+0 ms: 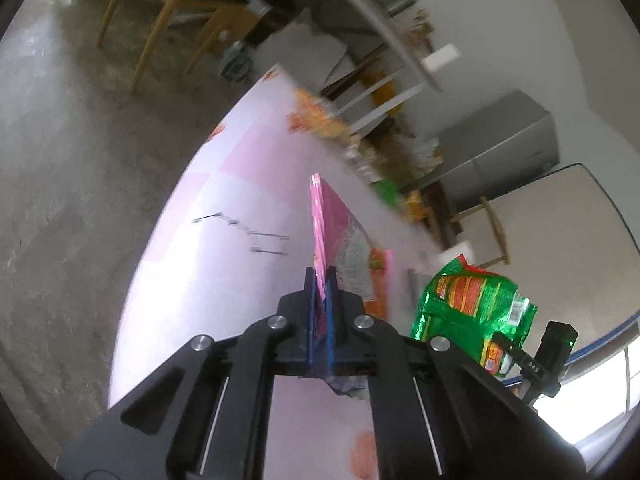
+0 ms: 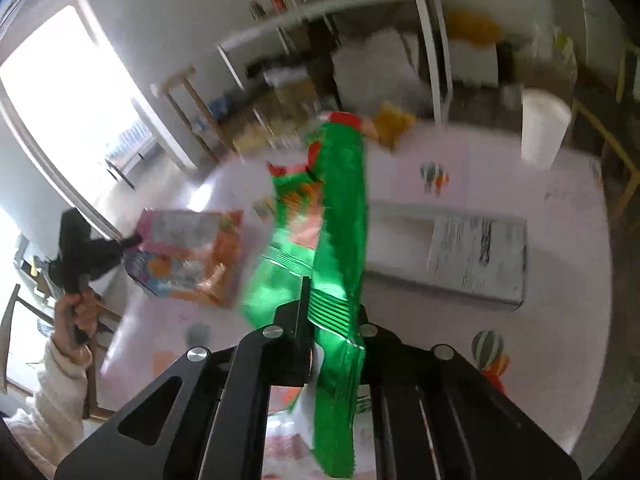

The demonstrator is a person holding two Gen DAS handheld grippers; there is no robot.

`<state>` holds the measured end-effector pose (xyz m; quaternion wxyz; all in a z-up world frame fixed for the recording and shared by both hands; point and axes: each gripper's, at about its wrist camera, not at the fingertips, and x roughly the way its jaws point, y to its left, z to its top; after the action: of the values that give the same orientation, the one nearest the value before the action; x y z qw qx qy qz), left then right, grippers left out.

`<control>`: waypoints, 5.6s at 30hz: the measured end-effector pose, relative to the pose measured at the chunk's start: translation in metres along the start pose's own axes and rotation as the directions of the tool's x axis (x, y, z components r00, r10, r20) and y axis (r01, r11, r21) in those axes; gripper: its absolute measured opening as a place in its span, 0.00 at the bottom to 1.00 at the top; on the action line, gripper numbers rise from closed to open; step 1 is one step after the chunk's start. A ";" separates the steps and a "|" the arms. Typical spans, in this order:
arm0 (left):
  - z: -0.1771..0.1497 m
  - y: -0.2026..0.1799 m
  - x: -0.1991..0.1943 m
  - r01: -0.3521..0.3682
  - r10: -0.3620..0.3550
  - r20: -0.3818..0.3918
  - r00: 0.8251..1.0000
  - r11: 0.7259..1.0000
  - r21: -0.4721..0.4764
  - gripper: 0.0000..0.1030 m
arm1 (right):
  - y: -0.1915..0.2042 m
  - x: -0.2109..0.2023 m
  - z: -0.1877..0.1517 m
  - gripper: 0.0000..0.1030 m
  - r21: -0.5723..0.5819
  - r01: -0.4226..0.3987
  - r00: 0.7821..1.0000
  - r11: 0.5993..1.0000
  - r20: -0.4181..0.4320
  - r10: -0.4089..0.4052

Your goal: Collect trash

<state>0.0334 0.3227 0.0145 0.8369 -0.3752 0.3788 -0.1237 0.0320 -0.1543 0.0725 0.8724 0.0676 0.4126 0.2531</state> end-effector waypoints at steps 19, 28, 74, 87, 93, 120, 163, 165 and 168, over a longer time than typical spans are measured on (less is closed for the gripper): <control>-0.153 -0.294 -0.105 0.446 -0.425 -0.158 0.891 0.762 0.468 0.02 | -0.087 -0.336 -0.383 0.07 0.630 0.043 0.938 0.775 0.241 -0.248; -0.195 -0.315 -0.068 0.444 -0.366 -0.250 0.896 0.741 0.504 0.02 | -0.172 -0.140 -0.609 0.08 0.741 0.360 0.930 0.567 -0.332 -0.156; -0.246 -0.331 -0.049 0.408 -0.258 -0.322 0.911 0.677 0.613 0.04 | -0.234 0.025 -0.615 0.59 0.494 0.656 0.645 0.571 -0.760 -0.084; -0.339 -0.350 0.021 0.513 -0.117 -0.597 0.794 0.655 0.554 0.04 | -0.203 -0.209 -0.519 0.90 0.672 0.582 0.811 0.459 -0.433 -0.394; -0.469 -0.346 0.109 0.539 0.137 -0.746 0.652 0.608 0.583 0.04 | -0.198 -0.318 -0.558 0.90 0.768 0.586 0.736 0.258 -0.371 -0.566; -0.659 -0.378 0.233 0.508 0.560 -0.471 0.682 0.101 0.856 0.14 | -0.188 -0.112 -0.657 0.37 0.718 0.573 0.815 0.396 -0.550 -0.183; -0.465 -0.397 0.047 0.439 0.162 -0.512 0.844 0.341 0.831 0.42 | -0.163 -0.138 -0.546 0.90 0.477 0.663 0.726 0.577 -0.599 -0.338; -0.453 -0.394 0.043 0.430 0.148 -0.506 0.850 0.361 0.827 0.42 | -0.160 -0.124 -0.535 0.78 0.521 0.566 0.800 0.639 -0.534 -0.274; -0.442 -0.390 0.045 0.394 0.143 -0.478 0.867 0.391 0.832 0.42 | -0.180 -0.053 -0.559 0.47 0.518 0.523 0.759 0.677 -0.644 -0.094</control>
<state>-0.2270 -0.2038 0.0808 0.7689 0.1587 0.4106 -0.4638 -0.3478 -0.3863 -0.3135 0.6536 0.2238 0.7201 -0.0648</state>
